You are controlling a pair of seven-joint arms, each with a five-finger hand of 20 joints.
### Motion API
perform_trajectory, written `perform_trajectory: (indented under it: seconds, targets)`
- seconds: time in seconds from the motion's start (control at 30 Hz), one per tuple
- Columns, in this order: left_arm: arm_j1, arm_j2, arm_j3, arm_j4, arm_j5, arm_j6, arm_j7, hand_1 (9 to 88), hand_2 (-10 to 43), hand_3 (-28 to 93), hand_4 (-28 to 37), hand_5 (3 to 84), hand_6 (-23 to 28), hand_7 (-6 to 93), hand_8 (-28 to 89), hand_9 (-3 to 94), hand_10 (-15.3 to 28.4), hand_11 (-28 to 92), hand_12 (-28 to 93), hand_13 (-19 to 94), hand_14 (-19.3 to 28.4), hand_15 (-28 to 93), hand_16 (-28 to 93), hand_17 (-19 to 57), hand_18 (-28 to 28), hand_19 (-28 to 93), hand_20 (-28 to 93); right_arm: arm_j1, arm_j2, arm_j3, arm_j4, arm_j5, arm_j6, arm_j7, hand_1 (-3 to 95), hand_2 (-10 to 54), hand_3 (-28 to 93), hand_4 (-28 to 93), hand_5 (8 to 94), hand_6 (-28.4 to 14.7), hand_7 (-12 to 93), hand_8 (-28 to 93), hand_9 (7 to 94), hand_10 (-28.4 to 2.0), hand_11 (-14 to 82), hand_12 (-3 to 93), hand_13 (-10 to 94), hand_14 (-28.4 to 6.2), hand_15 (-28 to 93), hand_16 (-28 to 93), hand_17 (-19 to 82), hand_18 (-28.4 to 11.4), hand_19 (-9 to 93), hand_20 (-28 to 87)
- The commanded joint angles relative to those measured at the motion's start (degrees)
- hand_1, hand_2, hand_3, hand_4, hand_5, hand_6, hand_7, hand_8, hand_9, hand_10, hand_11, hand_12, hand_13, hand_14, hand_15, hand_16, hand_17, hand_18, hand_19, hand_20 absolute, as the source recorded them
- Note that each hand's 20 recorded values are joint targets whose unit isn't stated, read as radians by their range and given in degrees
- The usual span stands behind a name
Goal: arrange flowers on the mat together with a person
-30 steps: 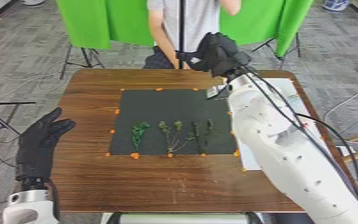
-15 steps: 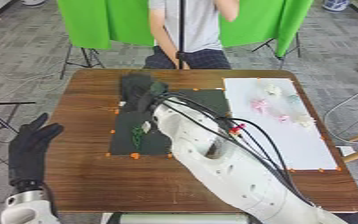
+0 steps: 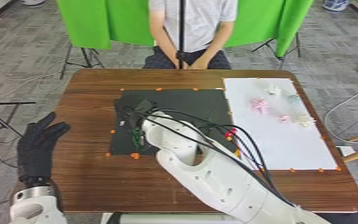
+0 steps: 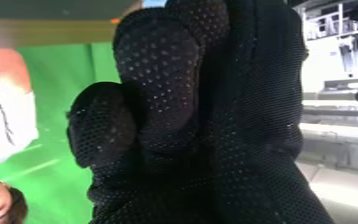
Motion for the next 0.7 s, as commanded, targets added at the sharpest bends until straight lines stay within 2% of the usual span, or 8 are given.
perform_trajectory:
  seconds: [0.03, 0.43, 0.7]
  targets:
    - [-0.78, -0.13, 1.59, 0.89, 0.53, -1.39, -0.60, 17.9, 1.2, 69, -28.2, 50.0, 3.4, 13.9, -5, 52.5, 15.8, 23, 16, 44, 18.7, 26, 1, 12.4, 12.3, 10, 22, -0.41, -2.12, 0.47, 1.58, -2.37, -0.36, 0.27, 91.0, -9.5, -28, 43, 78.7, -0.3, 16, 12, 93.7, -8.1, 14.7, 36.3, 94, -0.6, 47, 20, 70, -6.0, 84, 29]
    - [-1.14, -0.13, 2.21, 1.03, 0.71, -1.92, -0.75, 18.4, 0.6, 69, -27.9, 49.8, 3.4, 13.7, -5, 52.4, 15.8, 23, 16, 43, 18.8, 25, 1, 12.3, 12.3, 10, 22, -0.35, -2.16, 0.07, 1.64, -2.86, 0.27, 0.24, 86.2, -9.5, -28, 42, 75.5, 0.1, 15, 10, 93.6, -8.7, 12.8, 36.1, 94, -0.9, 46, 20, 69, -6.5, 84, 29]
    - [-0.91, -0.39, 2.08, 0.88, 0.75, -1.84, -0.85, 19.2, 0.0, 69, -27.1, 49.9, 3.5, 13.7, -5, 52.4, 15.7, 23, 16, 43, 18.7, 26, 1, 12.3, 12.3, 10, 22, -0.51, -2.27, 0.60, 1.93, -5.85, -1.64, -0.80, 80.9, -9.5, -28, 45, 71.2, 0.7, 17, 4, 89.7, -9.5, 17.2, 32.9, 94, -1.2, 45, 21, 69, -6.5, 85, 29]
